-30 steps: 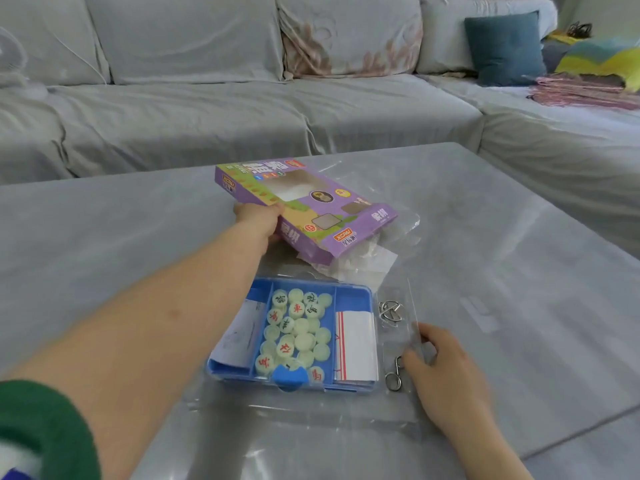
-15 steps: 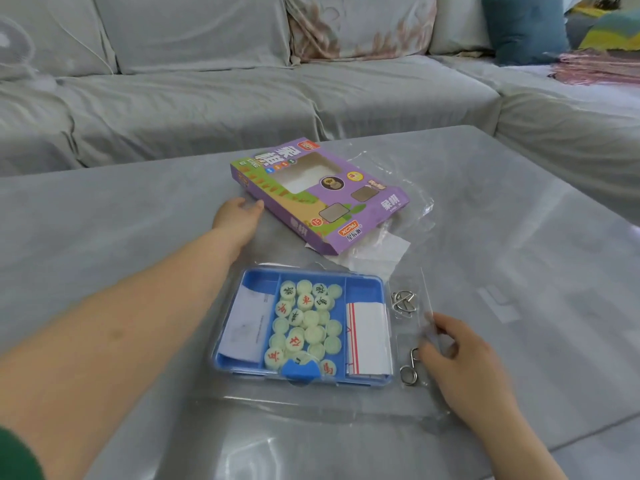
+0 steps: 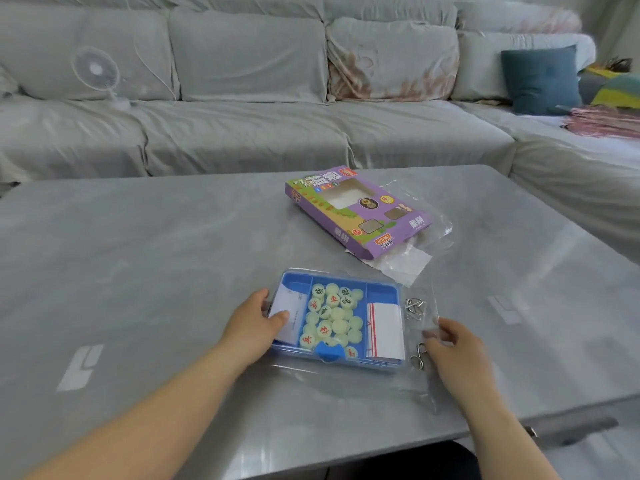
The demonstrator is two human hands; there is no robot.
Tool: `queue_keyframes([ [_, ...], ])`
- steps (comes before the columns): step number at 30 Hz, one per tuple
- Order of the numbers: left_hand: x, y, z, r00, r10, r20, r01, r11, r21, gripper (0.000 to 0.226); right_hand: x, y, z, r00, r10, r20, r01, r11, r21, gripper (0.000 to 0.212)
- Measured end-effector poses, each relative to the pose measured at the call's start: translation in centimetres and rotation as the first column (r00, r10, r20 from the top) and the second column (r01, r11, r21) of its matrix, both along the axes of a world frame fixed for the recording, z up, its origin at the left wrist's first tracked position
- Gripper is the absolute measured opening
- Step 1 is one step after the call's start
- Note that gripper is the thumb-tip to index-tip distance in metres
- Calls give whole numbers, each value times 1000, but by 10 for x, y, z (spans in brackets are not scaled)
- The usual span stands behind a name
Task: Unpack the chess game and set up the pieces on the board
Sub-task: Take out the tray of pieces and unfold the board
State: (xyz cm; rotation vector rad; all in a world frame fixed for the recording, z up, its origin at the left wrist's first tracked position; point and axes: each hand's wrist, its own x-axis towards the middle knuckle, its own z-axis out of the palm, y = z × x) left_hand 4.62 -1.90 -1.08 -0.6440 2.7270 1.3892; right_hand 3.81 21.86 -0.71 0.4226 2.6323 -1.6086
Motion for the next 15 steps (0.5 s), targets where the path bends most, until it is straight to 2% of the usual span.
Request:
queue_keyframes([
  [6,41,-34,4,990,117,-79,-107,987,121,54,7,-32,1,996,94,-8,-94,995,-21,39],
  [11,73,-65,0,967,176,-185,-174,984,24,44,-1,-76,-4,975,224,-7,-223,972,81,42],
  [13,79,-75,-6,974,148,-172,-153,988,-13,45,-4,-91,-4,966,257,17,-258,961,102,43],
  [15,84,-85,-14,986,83,-145,-98,990,-97,54,-6,-100,0,949,309,71,-317,927,202,45],
])
